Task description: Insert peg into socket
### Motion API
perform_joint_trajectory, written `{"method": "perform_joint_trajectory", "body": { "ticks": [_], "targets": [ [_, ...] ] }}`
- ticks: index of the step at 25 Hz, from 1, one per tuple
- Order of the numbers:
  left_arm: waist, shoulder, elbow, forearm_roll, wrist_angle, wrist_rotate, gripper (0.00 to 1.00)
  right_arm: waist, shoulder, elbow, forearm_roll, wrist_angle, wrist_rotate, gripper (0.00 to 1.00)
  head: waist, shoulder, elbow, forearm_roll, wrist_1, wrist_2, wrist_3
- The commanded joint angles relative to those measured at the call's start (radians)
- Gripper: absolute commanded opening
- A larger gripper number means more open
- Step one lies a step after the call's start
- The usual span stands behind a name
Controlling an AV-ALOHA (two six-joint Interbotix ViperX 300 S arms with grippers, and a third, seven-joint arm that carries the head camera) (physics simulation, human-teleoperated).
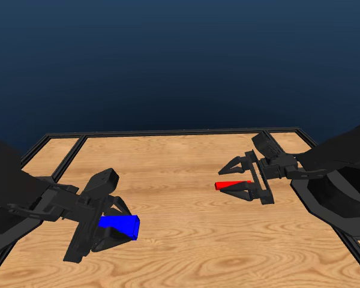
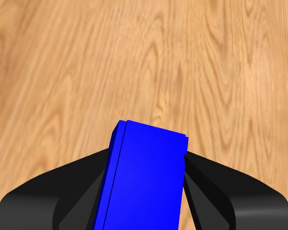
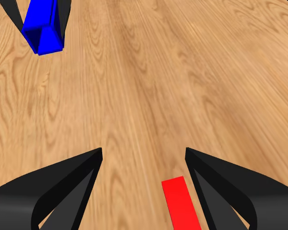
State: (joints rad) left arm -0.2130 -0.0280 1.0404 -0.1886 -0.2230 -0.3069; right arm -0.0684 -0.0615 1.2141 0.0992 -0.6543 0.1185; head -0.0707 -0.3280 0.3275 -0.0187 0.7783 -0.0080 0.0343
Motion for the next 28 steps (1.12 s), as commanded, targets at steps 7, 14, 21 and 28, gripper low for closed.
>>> {"method": "perform_joint_trajectory", "body": {
  "ticks": [7, 14, 21, 28],
  "targets": [
    [0.054, -0.122, -0.088, 0.079, 0.089, 0.022, 0.0, -0.086, 0.11, 0.052, -0.055, -0.02, 0.069, 1.0, -0.062, 0.057, -0.06, -0.018, -0.059, -0.036, -0.025],
    [0.098, -0.192, -0.067, 0.078, 0.069, 0.039, 0.0, -0.09, 0.171, 0.02, -0.055, -0.02, 0.029, 0.0, -0.064, 0.076, -0.079, -0.02, -0.049, -0.043, -0.02],
    [0.083, -0.24, -0.114, 0.096, 0.135, 0.056, 0.0, -0.02, -0.07, -0.12, 0.004, 0.258, -0.109, 0.0, -0.024, -0.009, -0.019, -0.009, -0.042, -0.027, -0.014],
    [0.026, -0.285, -0.16, 0.157, 0.262, -0.013, 0.0, 0.069, -0.13, -0.334, -0.004, 0.506, -0.143, 0.0, 0.03, -0.083, 0.044, 0.009, -0.034, -0.004, 0.014]
  ]
}}
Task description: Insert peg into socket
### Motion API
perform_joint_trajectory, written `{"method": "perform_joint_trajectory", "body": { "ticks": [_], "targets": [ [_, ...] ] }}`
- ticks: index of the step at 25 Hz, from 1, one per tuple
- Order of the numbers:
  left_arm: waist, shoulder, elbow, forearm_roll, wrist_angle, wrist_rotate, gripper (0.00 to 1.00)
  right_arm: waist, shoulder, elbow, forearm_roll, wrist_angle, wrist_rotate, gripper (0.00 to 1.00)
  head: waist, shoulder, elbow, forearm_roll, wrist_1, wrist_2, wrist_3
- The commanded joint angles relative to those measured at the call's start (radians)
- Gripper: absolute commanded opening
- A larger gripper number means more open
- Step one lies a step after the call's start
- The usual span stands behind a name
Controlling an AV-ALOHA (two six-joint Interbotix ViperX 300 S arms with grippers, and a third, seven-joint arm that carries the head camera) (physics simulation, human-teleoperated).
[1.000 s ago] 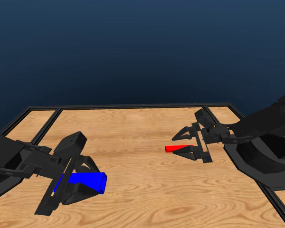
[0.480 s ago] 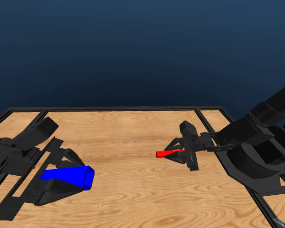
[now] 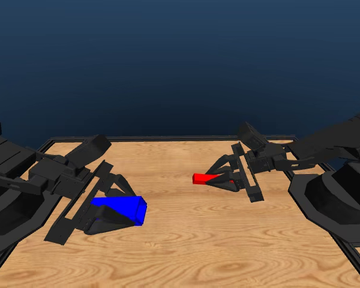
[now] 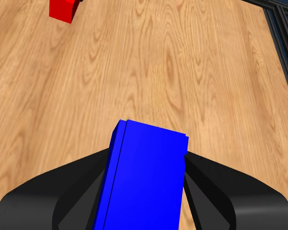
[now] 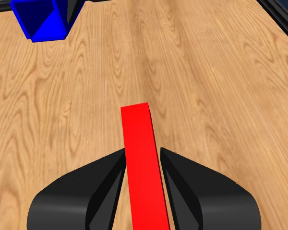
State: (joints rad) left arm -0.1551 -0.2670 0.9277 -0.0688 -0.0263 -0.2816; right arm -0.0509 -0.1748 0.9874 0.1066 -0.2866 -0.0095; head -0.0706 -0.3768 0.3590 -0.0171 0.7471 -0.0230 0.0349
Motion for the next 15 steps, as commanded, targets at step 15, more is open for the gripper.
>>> {"method": "perform_joint_trajectory", "body": {
  "ticks": [15],
  "targets": [
    [-0.071, -0.096, -0.117, 0.338, 0.306, -0.33, 0.0, 0.176, 0.142, -0.436, -0.103, 0.333, 0.054, 0.0, 0.097, -0.05, 0.033, 0.025, 0.008, 0.019, 0.014]
  ]
}}
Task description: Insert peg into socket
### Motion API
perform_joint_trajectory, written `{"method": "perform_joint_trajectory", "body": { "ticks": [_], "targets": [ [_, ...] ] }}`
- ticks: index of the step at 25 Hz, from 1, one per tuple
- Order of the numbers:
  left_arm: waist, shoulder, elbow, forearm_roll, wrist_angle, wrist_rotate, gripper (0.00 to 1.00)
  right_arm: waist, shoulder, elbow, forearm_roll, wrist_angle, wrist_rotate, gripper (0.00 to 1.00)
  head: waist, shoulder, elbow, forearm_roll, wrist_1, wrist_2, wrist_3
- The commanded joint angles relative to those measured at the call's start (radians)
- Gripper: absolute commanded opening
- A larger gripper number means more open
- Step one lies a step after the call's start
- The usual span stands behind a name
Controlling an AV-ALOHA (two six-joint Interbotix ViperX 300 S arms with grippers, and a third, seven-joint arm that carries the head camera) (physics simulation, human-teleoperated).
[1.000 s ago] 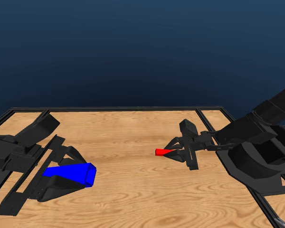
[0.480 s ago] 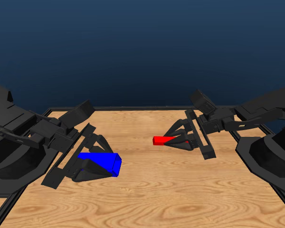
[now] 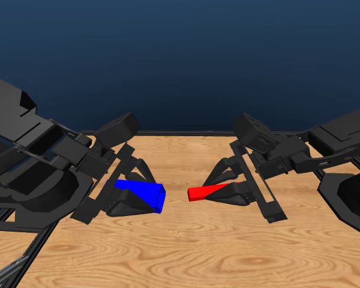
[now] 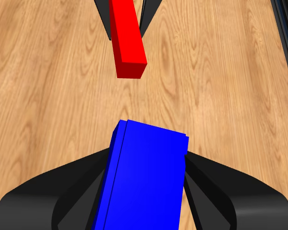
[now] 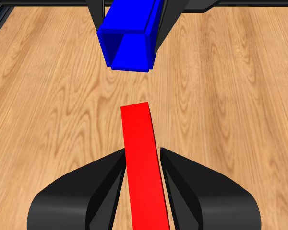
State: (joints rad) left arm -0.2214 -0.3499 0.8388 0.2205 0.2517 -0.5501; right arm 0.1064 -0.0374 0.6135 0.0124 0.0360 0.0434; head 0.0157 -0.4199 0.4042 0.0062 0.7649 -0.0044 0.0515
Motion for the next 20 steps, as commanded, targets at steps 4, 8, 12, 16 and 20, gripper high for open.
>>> {"method": "perform_joint_trajectory", "body": {
  "ticks": [4, 8, 12, 16, 20],
  "targets": [
    [-0.01, -0.006, -0.064, 0.075, 0.041, -0.085, 0.0, 0.02, 0.034, -0.122, -0.036, 0.035, 0.011, 0.0, 0.015, -0.001, -0.015, 0.002, -0.009, -0.002, -0.003],
    [-0.016, 0.014, -0.065, 0.099, 0.044, -0.108, 0.0, 0.011, 0.072, -0.168, -0.041, 0.027, 0.009, 0.0, 0.018, 0.005, -0.018, 0.002, -0.007, -0.003, -0.007],
    [-0.025, 0.048, -0.093, 0.118, 0.079, -0.131, 0.0, -0.007, 0.126, -0.216, -0.034, -0.001, 0.002, 0.0, 0.023, 0.01, -0.019, 0.004, -0.006, -0.003, -0.006],
    [0.004, 0.062, -0.099, 0.117, 0.045, -0.147, 0.0, -0.01, 0.212, -0.316, -0.027, -0.019, 0.003, 0.0, 0.034, 0.014, -0.024, 0.007, -0.018, -0.002, -0.002],
    [-0.023, 0.065, -0.086, 0.136, 0.064, -0.17, 0.0, -0.004, 0.278, -0.395, -0.014, -0.024, 0.015, 0.0, 0.044, 0.014, -0.027, 0.007, -0.02, -0.007, -0.009]
  ]
}}
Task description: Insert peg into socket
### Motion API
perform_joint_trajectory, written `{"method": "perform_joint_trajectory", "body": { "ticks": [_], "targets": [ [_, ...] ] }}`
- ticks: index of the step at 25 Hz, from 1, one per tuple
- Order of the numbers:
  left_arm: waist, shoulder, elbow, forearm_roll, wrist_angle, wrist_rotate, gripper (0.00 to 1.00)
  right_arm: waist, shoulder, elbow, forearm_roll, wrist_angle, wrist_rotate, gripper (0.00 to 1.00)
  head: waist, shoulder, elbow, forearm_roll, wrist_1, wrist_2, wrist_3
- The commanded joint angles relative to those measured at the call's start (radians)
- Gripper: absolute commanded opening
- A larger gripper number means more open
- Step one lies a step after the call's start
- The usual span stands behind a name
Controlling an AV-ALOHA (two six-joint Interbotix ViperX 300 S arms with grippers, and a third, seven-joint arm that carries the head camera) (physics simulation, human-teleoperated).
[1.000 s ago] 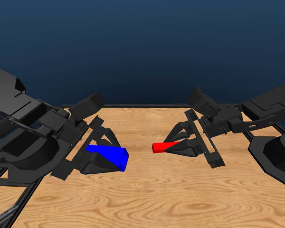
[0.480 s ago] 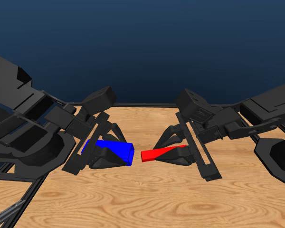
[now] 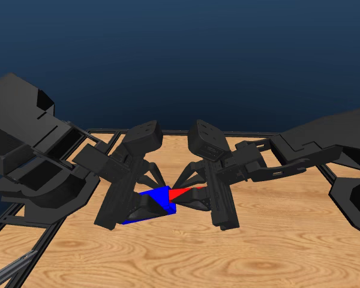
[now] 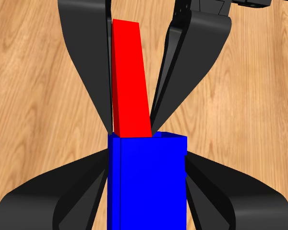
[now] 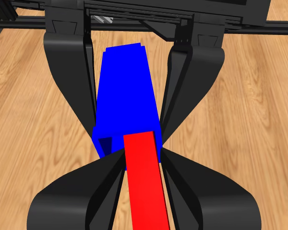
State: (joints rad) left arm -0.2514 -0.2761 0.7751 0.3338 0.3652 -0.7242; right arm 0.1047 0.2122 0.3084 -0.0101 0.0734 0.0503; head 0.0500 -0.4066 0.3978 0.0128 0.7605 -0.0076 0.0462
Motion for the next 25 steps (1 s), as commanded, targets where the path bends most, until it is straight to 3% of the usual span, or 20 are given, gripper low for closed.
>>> {"method": "perform_joint_trajectory", "body": {
  "ticks": [1, 2, 3, 4, 10, 11, 12, 13, 17, 25],
  "targets": [
    [0.007, -0.022, -0.026, 0.029, -0.053, -0.005, 0.0, 0.01, 0.055, -0.124, 0.01, -0.05, 0.01, 0.0, 0.012, 0.0, -0.022, 0.001, -0.019, -0.006, -0.006],
    [0.009, -0.017, -0.013, 0.025, -0.054, 0.0, 0.0, 0.017, 0.077, -0.144, 0.013, -0.021, 0.016, 0.68, 0.016, -0.001, -0.023, 0.001, -0.021, -0.008, -0.008],
    [0.001, -0.019, -0.009, 0.039, -0.045, -0.017, 0.0, 0.014, 0.074, -0.14, 0.021, -0.013, 0.031, 1.0, 0.021, -0.001, -0.024, 0.002, -0.021, -0.01, -0.01],
    [0.003, -0.031, -0.028, 0.043, -0.038, -0.025, 0.0, 0.013, 0.071, -0.138, 0.021, -0.01, 0.036, 1.0, 0.024, -0.002, -0.024, 0.002, -0.023, -0.011, -0.011],
    [-0.006, -0.044, -0.01, 0.043, -0.051, -0.014, 0.0, -0.002, 0.015, -0.054, 0.02, 0.041, 0.067, 1.0, 0.04, -0.01, -0.026, 0.004, -0.026, -0.02, -0.016],
    [-0.001, -0.047, -0.023, 0.049, -0.05, -0.03, 0.0, -0.004, 0.009, -0.041, 0.02, 0.042, 0.076, 1.0, 0.04, -0.011, -0.025, 0.004, -0.026, -0.02, -0.016],
    [0.006, -0.021, 0.006, 0.045, -0.045, -0.021, 0.0, -0.004, 0.005, -0.031, 0.017, 0.044, 0.085, 1.0, 0.04, -0.013, -0.025, 0.004, -0.025, -0.019, -0.016],
    [0.003, -0.037, -0.017, 0.046, -0.053, -0.028, 0.0, -0.004, -0.003, -0.016, 0.015, 0.043, 0.092, 1.0, 0.039, -0.015, -0.025, 0.004, -0.024, -0.018, -0.015],
    [0.01, -0.022, -0.005, 0.042, -0.062, -0.026, 0.0, 0.002, -0.04, 0.048, 0.007, 0.045, 0.132, 1.0, 0.037, -0.021, -0.023, 0.004, -0.022, -0.016, -0.009],
    [0.01, -0.007, -0.021, 0.051, -0.036, -0.049, 0.0, 0.019, -0.121, 0.243, 0.014, 0.004, 0.246, 1.0, 0.02, -0.033, -0.021, 0.002, -0.027, -0.012, 0.006]
  ]
}}
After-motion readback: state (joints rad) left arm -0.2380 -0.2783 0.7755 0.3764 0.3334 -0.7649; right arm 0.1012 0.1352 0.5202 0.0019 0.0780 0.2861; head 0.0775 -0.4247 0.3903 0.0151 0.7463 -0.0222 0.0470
